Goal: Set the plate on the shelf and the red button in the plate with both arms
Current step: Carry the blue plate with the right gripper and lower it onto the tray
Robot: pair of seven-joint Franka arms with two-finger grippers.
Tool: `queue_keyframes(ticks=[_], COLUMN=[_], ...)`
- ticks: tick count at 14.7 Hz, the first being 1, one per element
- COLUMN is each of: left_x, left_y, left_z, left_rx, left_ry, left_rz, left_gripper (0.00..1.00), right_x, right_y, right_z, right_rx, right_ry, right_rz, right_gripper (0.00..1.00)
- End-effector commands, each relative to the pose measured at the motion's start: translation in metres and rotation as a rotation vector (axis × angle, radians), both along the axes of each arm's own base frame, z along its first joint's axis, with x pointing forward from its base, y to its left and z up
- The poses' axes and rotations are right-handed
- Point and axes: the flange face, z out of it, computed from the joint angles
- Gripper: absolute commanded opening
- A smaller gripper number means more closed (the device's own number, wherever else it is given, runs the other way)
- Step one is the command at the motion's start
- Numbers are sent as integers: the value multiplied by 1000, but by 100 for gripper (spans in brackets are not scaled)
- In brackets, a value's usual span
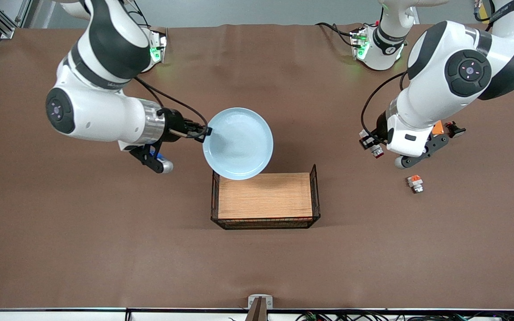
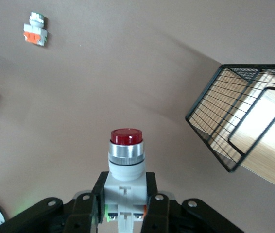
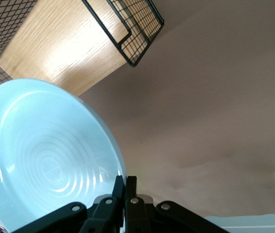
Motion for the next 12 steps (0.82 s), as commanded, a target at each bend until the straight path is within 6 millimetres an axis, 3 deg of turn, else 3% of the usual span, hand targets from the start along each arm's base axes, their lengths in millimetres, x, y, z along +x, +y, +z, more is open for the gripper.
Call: queue_keyframes(ticks=[1,5,9,12], left_x=[1,5,6,6], left_y=[-5,-3,0,-1], left_z=[9,3,2,2], left_rx=[-25,-32,-32,-37], left_ry=[6,40,43,43], left_rz=[54,206,222,222], left_gripper=[25,26,26,26], right_x=[-1,3,-12,-19], right_y=[-3,4,42,62], right_z=[5,-16,-45,-56], right_rx=[0,-46,-132,-155], right_ry=[29,47,-17,-47], right_rz=[-122,-260,-336,-350], right_gripper=[0,0,0,0])
